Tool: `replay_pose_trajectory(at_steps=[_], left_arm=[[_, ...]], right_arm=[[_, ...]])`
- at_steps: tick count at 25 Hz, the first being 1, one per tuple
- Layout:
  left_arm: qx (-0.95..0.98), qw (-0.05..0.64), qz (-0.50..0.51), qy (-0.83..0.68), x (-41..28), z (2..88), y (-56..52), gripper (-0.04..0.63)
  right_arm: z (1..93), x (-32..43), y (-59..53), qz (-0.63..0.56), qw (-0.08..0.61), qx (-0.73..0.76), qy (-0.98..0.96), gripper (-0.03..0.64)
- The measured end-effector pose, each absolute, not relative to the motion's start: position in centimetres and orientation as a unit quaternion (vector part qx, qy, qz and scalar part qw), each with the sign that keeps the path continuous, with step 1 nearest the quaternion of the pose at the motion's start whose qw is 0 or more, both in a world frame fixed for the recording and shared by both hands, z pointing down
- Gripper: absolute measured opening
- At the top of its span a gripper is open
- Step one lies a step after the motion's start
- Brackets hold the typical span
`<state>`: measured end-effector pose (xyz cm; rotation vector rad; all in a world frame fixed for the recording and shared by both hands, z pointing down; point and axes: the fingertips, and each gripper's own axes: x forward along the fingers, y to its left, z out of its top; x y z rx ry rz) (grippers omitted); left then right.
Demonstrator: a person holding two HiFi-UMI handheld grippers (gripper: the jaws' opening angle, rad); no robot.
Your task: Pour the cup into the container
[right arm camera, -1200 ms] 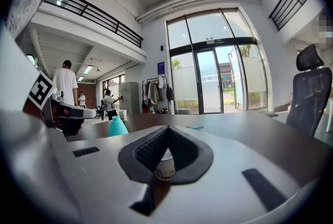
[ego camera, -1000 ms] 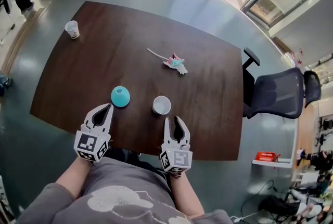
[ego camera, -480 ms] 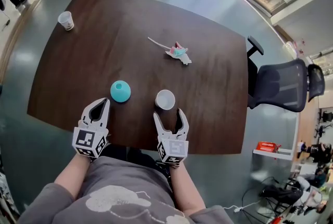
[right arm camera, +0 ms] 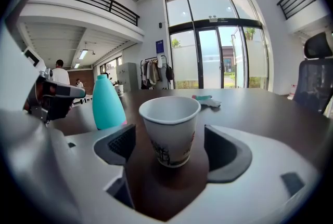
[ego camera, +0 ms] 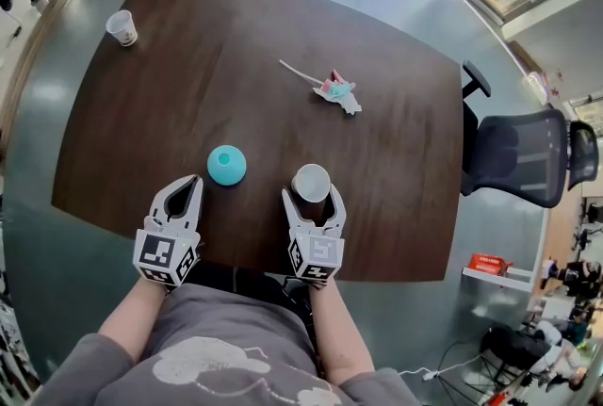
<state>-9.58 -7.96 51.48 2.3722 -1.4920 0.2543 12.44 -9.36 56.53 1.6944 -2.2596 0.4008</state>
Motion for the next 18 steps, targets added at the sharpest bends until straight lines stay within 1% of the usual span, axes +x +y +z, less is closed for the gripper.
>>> replay_pose_trajectory(at_steps=[6, 18], left_arm=[[0.832, 0.166, 0.094, -0.52, -9.7, 51.6, -8.4, 0.008], [0.836, 0.169, 0.099, -0.513, -9.0, 51.6, -9.2, 0.008]], right_arm=[[56.8, 12.0, -10.7, 0.147, 0.14, 0.587, -0.784, 0.385], [56.9, 11.5, -11.4, 0.135, 0.165, 0.582, -0.785, 0.385]])
